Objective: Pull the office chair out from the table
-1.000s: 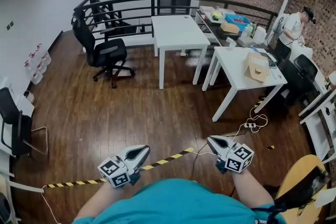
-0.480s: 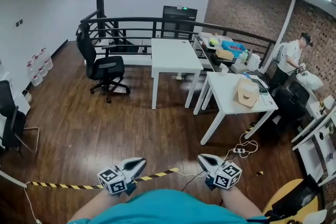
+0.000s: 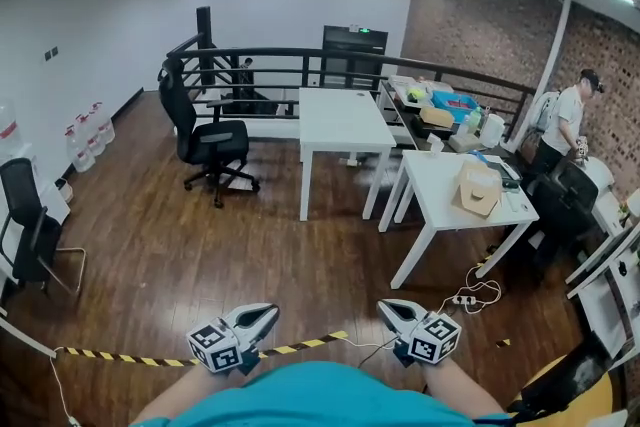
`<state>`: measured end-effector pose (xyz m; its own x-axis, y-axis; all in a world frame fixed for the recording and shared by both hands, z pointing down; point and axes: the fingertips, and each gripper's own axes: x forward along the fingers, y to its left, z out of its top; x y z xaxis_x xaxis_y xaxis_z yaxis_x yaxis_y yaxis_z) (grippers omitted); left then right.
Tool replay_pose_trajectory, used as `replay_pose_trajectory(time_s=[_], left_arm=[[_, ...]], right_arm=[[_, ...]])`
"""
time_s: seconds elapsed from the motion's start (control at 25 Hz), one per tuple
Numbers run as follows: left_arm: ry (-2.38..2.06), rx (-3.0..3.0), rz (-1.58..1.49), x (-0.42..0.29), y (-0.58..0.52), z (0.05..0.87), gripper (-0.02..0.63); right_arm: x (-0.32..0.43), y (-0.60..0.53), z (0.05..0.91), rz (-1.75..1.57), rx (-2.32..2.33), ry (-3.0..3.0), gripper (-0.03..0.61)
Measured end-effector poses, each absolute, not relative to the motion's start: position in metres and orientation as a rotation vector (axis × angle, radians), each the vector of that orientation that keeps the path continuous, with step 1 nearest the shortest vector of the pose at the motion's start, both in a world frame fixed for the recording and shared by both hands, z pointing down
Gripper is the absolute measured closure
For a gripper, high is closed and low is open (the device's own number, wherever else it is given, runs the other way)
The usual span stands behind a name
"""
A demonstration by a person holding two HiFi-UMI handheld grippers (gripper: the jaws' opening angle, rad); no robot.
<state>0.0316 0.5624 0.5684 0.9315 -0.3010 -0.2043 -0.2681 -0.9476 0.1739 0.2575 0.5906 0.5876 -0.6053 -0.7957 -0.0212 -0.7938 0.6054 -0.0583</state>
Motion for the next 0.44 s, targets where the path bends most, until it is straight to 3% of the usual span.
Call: replay_pose_trajectory(time_s=[0.44], left_arm=[[-0.429,2.974,-0.356,0.0245,0.5633,0.5627,0.594]], right_arm=[[0.2473,0.5847,0.5883,-0.074,-1.353,2.781,0.574]])
